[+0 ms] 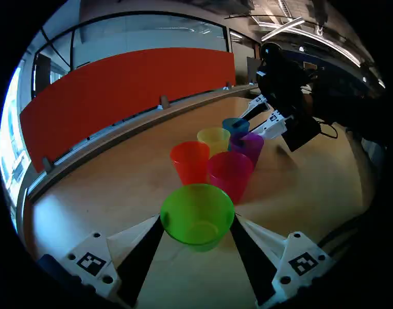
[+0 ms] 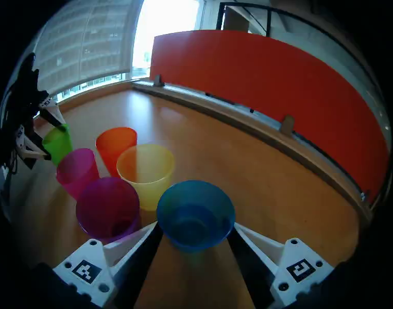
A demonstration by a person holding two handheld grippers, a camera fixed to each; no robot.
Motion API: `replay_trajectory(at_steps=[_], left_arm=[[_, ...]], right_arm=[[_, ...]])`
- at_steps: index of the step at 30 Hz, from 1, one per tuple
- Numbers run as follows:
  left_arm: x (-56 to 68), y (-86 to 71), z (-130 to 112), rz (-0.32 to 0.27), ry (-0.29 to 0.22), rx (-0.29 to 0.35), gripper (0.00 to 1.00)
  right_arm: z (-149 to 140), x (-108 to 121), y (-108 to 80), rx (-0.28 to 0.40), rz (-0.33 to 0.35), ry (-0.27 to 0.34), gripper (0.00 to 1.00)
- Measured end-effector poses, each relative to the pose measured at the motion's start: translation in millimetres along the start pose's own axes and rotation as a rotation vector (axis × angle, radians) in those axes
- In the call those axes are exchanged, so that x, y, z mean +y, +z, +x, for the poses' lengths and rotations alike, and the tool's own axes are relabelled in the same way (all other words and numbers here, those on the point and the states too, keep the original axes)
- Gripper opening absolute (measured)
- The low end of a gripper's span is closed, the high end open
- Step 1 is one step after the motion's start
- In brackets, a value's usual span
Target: Pour water
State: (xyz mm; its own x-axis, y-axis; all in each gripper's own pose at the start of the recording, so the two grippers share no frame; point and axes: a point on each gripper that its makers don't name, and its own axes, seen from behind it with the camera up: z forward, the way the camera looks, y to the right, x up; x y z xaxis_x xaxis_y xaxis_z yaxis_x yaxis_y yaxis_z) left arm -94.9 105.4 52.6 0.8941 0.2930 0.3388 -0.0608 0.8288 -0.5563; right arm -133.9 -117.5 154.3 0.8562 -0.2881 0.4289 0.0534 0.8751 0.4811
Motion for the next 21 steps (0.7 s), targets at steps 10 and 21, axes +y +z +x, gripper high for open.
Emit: replay_trajectory(at_steps=[10, 21], left_arm=[[-1.8, -0.4, 2, 0.000, -0.024, 0.008, 0.87], [2.8, -5.7, 10, -0.001, -0.025, 0.034, 0.87]], right_arm=[[4, 0, -9.0, 0.034, 0.000, 0.026, 0.88], [19, -7, -36.9, 0.125, -0.021, 0.035, 0.88]])
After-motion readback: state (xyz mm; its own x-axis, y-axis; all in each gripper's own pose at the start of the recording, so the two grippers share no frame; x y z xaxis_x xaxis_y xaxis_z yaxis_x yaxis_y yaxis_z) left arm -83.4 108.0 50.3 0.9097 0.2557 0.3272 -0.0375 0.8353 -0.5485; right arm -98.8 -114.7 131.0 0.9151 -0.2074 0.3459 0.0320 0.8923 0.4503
